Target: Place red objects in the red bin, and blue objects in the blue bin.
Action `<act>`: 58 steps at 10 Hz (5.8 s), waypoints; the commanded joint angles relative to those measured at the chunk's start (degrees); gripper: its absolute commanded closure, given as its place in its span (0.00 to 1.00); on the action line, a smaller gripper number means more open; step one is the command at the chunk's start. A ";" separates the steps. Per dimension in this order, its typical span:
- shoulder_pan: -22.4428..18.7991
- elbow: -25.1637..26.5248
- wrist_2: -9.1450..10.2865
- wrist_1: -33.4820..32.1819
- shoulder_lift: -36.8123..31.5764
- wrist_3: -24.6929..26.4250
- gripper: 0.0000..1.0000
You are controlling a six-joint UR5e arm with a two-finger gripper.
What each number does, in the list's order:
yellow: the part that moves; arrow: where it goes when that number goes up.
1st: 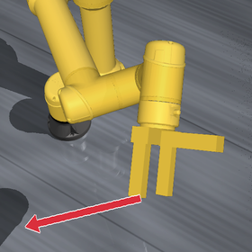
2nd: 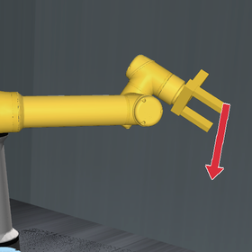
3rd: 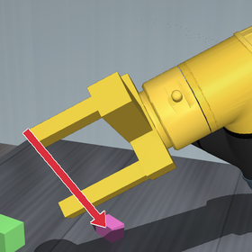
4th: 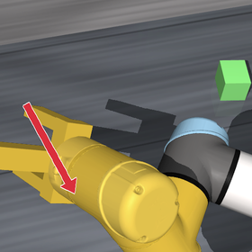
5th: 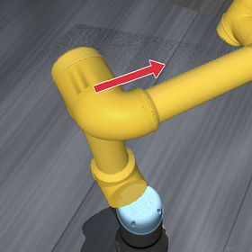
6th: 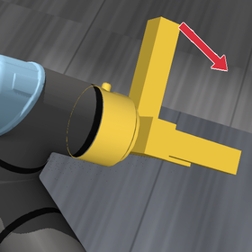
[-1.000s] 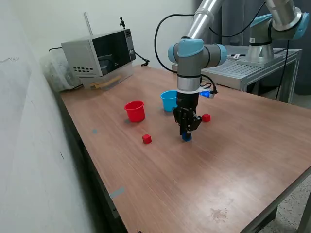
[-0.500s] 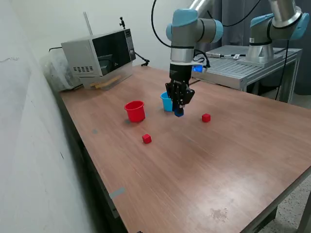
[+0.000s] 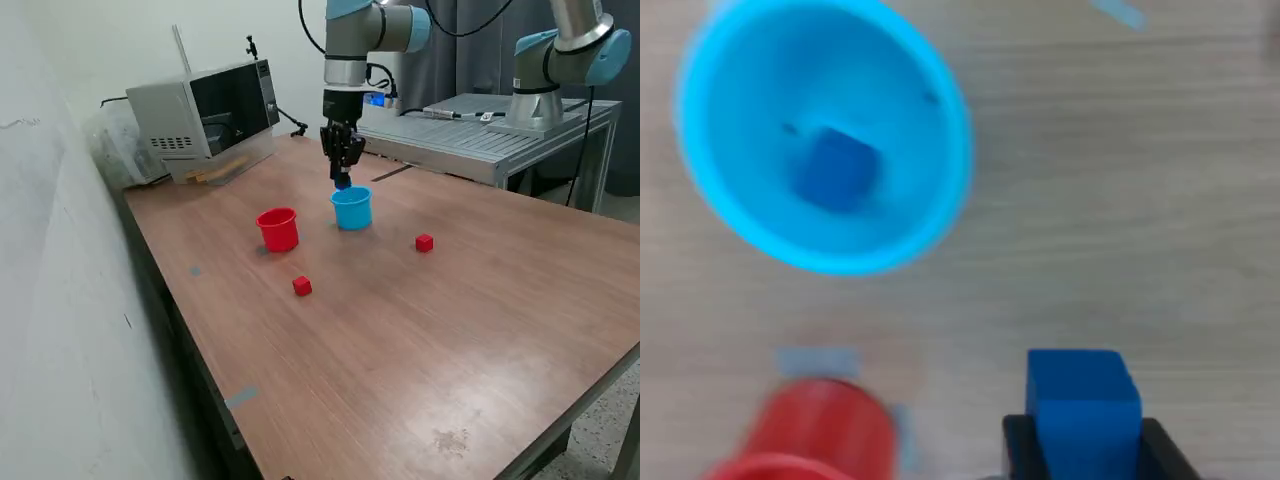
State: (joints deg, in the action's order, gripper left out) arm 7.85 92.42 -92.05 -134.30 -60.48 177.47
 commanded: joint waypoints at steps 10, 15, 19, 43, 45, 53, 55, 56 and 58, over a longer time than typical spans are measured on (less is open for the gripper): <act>7.97 8.65 0.12 0.18 -2.63 -1.77 1.00; 7.35 8.83 0.21 0.18 -2.80 -1.86 1.00; 7.53 8.83 0.21 0.01 -2.80 -1.86 0.00; -13.92 7.86 4.86 -4.64 2.99 4.64 0.00; -13.74 8.56 4.86 -5.53 3.17 4.64 0.00; -11.81 11.29 4.86 -7.38 3.44 4.64 0.00; -11.81 12.08 4.86 -7.38 3.35 4.64 0.00; -11.90 12.34 4.86 -7.46 3.35 4.56 0.00; -11.99 12.87 4.95 -7.90 3.35 4.56 0.00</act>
State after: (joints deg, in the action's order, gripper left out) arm -4.08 104.56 -87.16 -141.77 -57.10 182.06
